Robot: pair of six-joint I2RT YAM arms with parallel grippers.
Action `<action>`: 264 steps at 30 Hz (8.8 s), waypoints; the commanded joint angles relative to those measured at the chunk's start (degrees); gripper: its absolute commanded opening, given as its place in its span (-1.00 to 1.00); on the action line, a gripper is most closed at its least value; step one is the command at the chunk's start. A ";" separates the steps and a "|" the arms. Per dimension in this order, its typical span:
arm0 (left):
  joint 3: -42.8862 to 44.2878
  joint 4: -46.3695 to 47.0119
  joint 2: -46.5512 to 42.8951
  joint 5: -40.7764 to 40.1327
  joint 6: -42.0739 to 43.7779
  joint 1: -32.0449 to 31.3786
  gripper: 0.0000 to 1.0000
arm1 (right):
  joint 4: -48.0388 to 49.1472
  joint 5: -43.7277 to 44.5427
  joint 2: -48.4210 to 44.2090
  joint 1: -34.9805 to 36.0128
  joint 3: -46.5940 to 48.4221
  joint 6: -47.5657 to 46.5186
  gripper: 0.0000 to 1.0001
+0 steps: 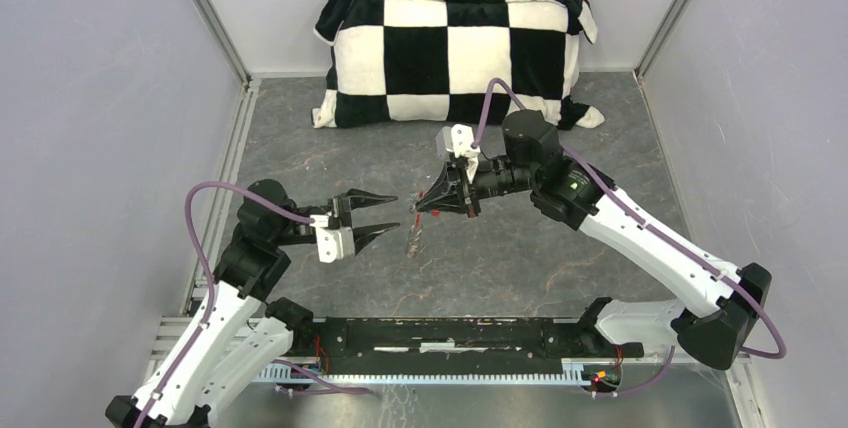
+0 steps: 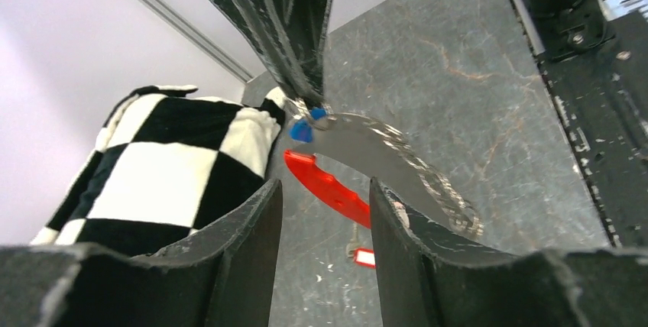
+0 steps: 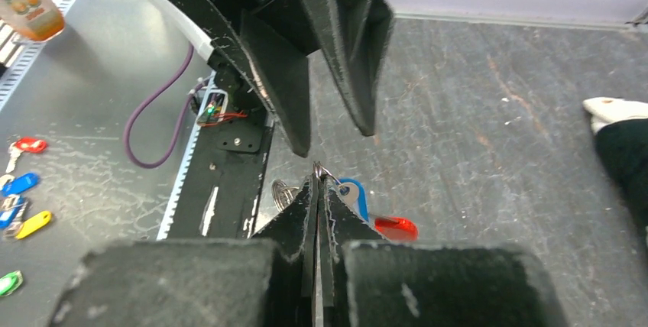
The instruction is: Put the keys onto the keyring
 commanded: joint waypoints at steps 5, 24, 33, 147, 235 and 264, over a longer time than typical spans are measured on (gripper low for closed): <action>6.12 -10.45 6.26 4.60 25.15 -0.15 0.12 | -9.24 -7.10 3.31 0.90 5.59 -2.86 -1.00; 9.78 -24.85 9.99 15.94 32.75 -0.15 -0.32 | -14.40 -5.54 9.66 3.95 11.99 -4.15 -0.99; 10.68 -25.08 10.42 16.86 33.88 -0.15 -0.36 | -15.65 -4.40 10.49 4.30 11.88 -4.06 -1.00; 7.36 -38.99 6.83 11.36 69.97 -0.16 -0.75 | -15.91 -1.49 12.52 5.32 9.71 -1.62 -1.00; 6.02 -30.97 8.49 9.84 39.62 -0.15 -0.81 | 5.23 6.08 2.86 5.26 -6.57 11.07 -1.00; 3.64 -19.70 0.84 1.08 21.63 -0.17 -0.56 | 18.13 11.68 -1.53 4.60 -14.11 16.07 -0.99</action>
